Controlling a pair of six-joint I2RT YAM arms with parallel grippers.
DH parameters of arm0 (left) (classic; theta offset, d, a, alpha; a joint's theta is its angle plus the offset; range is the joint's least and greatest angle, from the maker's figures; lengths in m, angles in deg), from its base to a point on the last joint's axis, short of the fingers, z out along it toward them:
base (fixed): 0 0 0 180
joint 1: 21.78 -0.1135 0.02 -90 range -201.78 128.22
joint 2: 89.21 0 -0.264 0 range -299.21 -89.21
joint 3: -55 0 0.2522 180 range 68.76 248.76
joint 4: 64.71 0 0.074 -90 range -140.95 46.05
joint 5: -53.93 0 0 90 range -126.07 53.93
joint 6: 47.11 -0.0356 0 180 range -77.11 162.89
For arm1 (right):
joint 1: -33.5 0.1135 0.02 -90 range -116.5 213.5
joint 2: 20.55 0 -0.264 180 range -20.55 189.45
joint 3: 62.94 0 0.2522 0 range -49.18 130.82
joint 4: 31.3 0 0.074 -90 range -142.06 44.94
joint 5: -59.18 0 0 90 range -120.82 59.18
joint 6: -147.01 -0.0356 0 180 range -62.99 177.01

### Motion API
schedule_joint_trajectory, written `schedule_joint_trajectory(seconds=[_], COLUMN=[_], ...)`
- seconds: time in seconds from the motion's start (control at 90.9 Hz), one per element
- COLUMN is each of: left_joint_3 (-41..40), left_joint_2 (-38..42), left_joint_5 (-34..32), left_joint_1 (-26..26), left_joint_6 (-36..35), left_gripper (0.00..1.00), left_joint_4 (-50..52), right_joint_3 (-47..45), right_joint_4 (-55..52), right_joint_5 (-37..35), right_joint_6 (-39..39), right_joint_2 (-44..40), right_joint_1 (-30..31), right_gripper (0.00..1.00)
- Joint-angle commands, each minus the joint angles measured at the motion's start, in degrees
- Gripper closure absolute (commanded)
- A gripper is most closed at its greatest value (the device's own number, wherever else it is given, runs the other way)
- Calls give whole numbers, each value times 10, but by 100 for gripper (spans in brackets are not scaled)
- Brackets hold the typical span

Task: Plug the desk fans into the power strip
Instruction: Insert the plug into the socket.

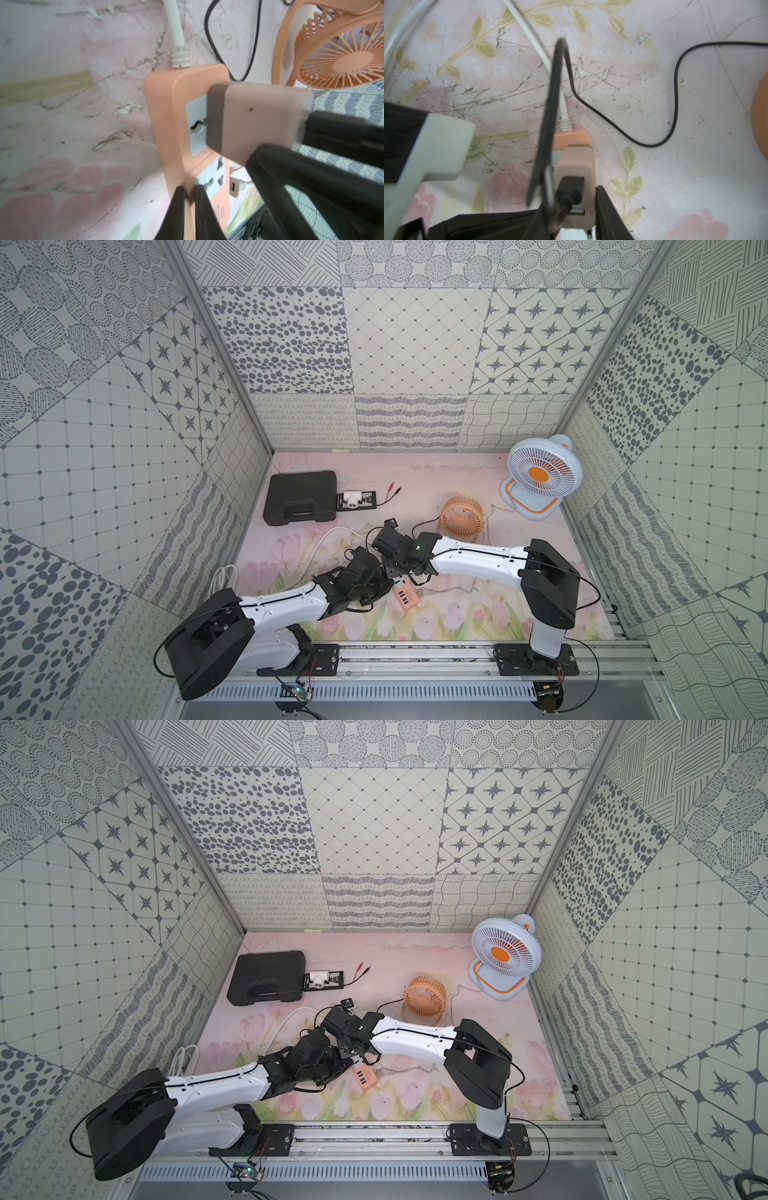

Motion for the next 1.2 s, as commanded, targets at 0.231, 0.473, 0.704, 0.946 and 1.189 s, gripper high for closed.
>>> schedule_joint_trajectory(seconds=[0.231, 0.473, 0.704, 0.946, 1.189], left_joint_3=[-41, -71, -62, -57, -67], left_joint_2=[182, 193, 131, 102, 115], left_joint_5=[-56, -36, -32, -20, -4], left_joint_1=[-11, -11, -12, -12, -11], left_joint_6=[-52, -52, -50, -43, -43], left_gripper=[49, 53, 60, 62, 60], left_joint_4=[126, 78, 39, 12, -15], right_joint_3=[-43, -17, -23, -33, -66], right_joint_4=[-18, -35, -48, -43, -3], right_joint_5=[134, 90, 63, 83, 134], right_joint_6=[-75, -38, 2, 31, 24], right_joint_2=[141, 141, 134, 135, 128], right_joint_1=[30, 51, 51, 46, 22], right_gripper=[100, 100, 100, 100, 100])
